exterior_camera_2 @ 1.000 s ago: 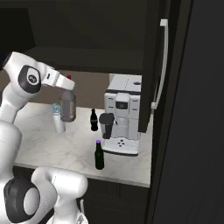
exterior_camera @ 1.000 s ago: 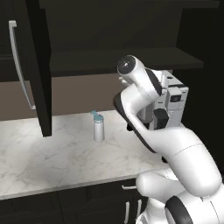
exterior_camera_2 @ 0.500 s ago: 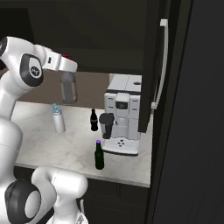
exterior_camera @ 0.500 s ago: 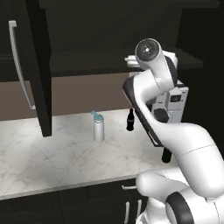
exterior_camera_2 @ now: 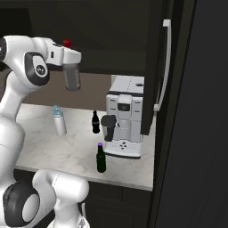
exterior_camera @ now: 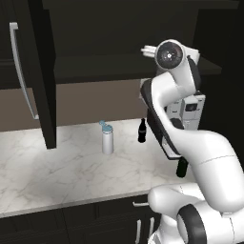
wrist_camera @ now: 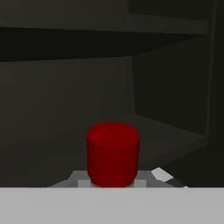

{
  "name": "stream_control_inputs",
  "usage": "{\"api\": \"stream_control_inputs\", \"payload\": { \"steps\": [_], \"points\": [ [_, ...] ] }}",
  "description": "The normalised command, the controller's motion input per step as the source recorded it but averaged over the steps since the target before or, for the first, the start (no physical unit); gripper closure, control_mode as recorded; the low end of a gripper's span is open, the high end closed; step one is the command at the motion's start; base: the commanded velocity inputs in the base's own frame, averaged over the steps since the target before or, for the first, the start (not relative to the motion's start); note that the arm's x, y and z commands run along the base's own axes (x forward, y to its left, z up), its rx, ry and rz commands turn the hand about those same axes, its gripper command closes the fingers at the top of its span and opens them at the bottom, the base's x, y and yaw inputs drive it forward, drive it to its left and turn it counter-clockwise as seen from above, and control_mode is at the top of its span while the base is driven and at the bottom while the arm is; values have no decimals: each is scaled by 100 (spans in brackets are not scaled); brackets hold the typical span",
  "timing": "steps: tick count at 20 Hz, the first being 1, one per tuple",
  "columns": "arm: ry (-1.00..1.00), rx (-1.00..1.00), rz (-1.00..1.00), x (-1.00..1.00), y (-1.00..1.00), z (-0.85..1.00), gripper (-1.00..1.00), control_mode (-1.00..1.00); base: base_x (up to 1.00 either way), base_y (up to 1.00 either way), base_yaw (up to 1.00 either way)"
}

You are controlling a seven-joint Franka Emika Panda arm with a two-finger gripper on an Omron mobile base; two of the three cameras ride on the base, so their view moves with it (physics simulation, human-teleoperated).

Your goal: Sort all alcoholic drinks to one cabinet, and non-alcoholic drinks to the other.

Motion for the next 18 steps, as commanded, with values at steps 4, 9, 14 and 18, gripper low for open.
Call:
{"api": "stream_control_inputs", "payload": {
  "steps": [4,9,14,18],
  "points": [
    [-10,0,0,19,-26,44,100,-100,0,0,0],
    [-1,0,0,21,-19,48,100,-100,0,0,0],
    [0,0,0,21,-19,45,100,-100,0,0,0],
    [0,0,0,28,-19,20,100,-100,0,0,0]
  ]
}}
